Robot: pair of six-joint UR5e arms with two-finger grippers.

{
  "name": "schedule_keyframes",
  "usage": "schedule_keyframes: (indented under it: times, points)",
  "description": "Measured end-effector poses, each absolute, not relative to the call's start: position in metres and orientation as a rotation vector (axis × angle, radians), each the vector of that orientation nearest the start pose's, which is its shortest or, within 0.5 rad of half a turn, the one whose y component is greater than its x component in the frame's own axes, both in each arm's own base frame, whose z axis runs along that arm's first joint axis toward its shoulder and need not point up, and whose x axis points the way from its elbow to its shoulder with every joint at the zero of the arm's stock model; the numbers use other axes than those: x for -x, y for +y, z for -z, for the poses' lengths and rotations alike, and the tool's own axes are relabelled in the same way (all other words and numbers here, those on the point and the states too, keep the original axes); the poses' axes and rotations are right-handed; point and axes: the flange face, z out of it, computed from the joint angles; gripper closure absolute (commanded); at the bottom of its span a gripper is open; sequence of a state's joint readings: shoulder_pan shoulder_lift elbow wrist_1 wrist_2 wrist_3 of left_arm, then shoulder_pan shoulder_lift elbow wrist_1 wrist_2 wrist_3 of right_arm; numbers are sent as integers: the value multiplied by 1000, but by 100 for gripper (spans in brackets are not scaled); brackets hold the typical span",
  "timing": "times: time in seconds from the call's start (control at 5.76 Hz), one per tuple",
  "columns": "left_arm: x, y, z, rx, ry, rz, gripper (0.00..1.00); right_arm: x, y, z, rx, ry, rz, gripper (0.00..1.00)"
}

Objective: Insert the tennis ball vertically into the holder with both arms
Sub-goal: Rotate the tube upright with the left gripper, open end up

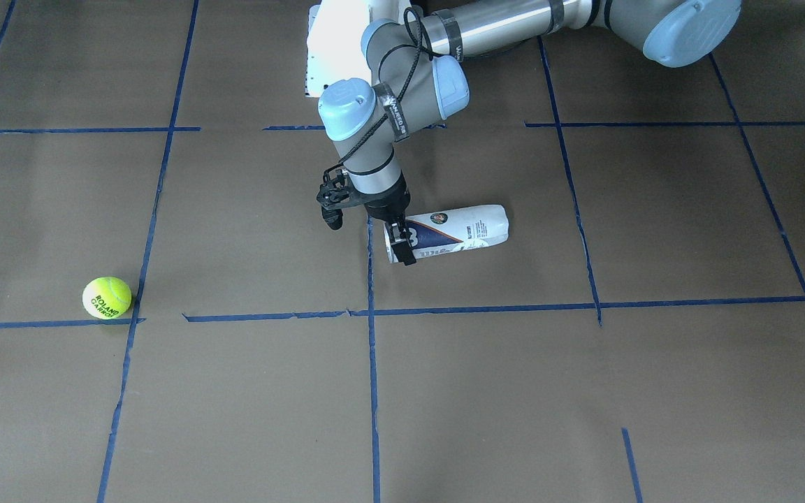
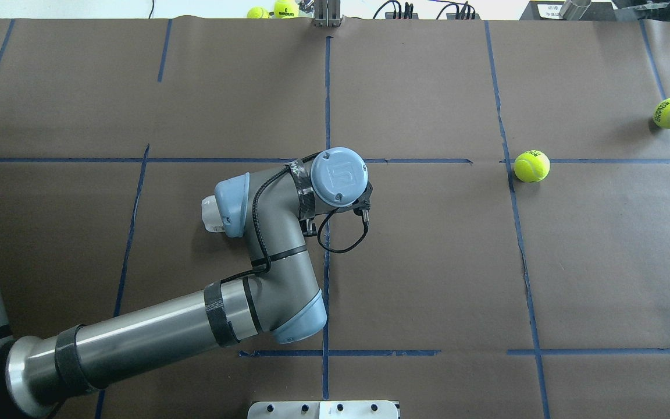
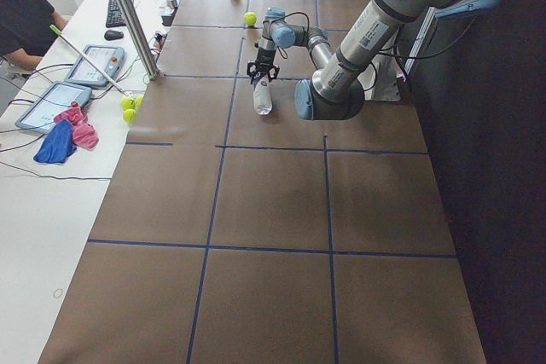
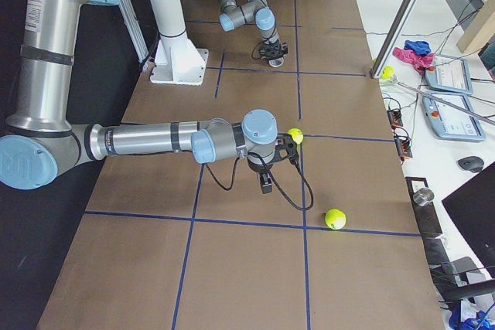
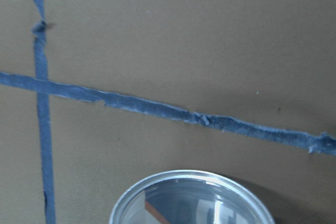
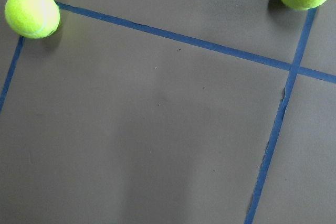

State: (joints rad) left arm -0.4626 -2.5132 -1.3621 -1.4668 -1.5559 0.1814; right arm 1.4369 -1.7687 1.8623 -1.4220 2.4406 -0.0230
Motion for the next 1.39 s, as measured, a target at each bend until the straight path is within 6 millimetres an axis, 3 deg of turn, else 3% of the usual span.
schedule_keyframes:
  times: [0.35,0.52,0.87,1.04,1.39]
  points:
    - [-578,-481,-116,-855,477,-982,31,0,-423,-580,-180,-879,253,0]
    - [-559,-483,-108,-976,644,-789,31,0,-423,-580,-179,-888,254,0]
    - [-517,-474,-132,-1164,1073,-408,31,3,-423,-572,-199,-934,270,0]
    - [-499,-468,-146,-1236,1201,-333,31,6,-427,-563,-250,-938,297,0]
    - [-482,-448,-188,-1362,1312,-255,31,36,-467,-514,-351,-895,306,0]
